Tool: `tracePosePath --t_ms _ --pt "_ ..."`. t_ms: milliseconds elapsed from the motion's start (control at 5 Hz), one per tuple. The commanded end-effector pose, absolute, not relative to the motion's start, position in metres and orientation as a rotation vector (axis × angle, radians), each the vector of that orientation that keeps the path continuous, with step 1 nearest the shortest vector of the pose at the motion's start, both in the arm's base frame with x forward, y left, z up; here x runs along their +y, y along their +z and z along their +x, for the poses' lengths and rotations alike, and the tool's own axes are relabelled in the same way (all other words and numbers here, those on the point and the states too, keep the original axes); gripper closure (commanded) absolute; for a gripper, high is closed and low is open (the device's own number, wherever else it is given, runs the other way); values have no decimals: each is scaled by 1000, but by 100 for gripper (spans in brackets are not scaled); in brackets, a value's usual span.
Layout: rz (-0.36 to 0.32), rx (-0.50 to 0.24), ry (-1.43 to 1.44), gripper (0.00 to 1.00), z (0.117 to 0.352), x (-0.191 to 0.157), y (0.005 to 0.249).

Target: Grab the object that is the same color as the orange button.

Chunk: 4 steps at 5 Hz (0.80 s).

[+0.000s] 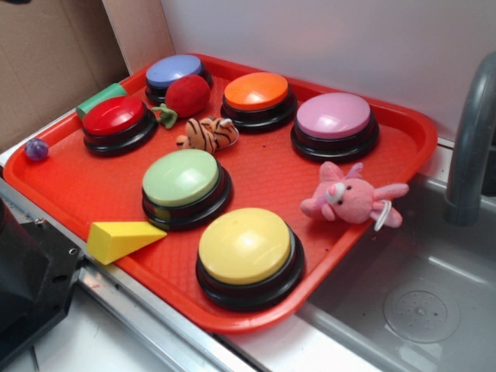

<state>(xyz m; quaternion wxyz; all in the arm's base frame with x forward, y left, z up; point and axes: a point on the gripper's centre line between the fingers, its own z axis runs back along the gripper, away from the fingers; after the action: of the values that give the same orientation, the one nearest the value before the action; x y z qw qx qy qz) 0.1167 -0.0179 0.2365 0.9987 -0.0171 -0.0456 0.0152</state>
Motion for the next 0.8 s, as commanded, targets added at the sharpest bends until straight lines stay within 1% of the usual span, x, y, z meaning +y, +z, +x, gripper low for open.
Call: tracePosePath --t_ms 0,200,400,600 --pt "-34 -91 30 0 117 -18 236" --pt "-28 -142 -22 0 142 -17 224" --pt "-31 -144 -36 0 170 -14 206" --pt "30 -170 15 0 191 -10 182"
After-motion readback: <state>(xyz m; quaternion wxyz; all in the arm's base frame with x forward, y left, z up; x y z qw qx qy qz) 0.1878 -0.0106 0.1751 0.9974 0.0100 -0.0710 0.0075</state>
